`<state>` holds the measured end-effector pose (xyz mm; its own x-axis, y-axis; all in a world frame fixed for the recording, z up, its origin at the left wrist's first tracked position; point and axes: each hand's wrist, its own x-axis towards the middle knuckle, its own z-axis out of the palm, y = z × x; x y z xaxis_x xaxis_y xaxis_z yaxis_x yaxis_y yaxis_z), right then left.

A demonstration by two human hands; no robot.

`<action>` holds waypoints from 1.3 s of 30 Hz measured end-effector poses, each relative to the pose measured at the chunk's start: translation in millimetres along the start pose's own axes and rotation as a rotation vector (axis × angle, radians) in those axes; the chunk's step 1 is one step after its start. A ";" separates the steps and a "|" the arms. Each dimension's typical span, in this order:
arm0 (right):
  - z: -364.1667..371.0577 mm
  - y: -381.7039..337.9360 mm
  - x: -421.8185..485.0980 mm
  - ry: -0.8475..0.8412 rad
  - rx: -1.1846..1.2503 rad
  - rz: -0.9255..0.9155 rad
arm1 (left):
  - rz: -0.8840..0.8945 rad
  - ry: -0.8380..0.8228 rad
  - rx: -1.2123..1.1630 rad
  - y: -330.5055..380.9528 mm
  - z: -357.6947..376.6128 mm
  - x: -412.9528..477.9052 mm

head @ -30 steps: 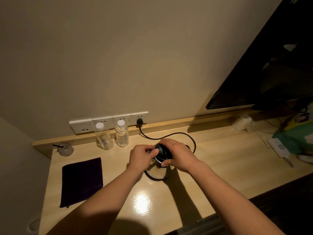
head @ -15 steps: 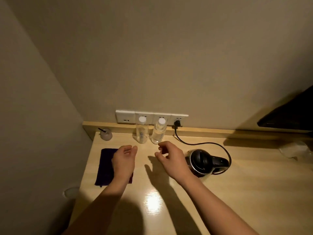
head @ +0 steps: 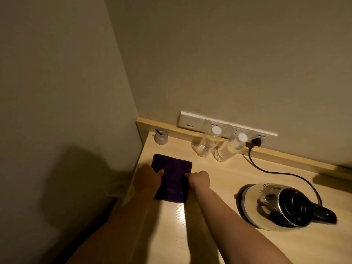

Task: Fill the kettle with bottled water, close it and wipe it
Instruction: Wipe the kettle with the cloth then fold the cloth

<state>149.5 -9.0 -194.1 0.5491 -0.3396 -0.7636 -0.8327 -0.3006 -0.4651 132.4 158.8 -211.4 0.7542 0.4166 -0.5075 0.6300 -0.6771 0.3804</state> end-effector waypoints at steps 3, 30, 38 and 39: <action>6.8 -0.6 10.4 0.002 -0.015 0.019 | -0.015 0.023 0.055 0.2 6.9 3.5; -189.6 -5.1 -90.1 -0.321 0.373 -0.613 | 0.009 -1.161 -1.593 89.6 -17.9 -86.6; -270.9 18.8 -87.8 0.100 -0.266 -0.727 | 0.033 -1.193 -1.428 166.5 -9.9 -113.9; -281.1 26.8 -87.6 0.143 -0.387 -0.701 | 0.087 -1.176 -1.396 173.1 -7.5 -111.7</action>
<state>99.3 -237.8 -13.8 0.9593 -0.0611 -0.2758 -0.2228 -0.7637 -0.6059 158.6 -0.4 -83.0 0.6711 -0.5994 -0.4362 0.7411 0.5297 0.4124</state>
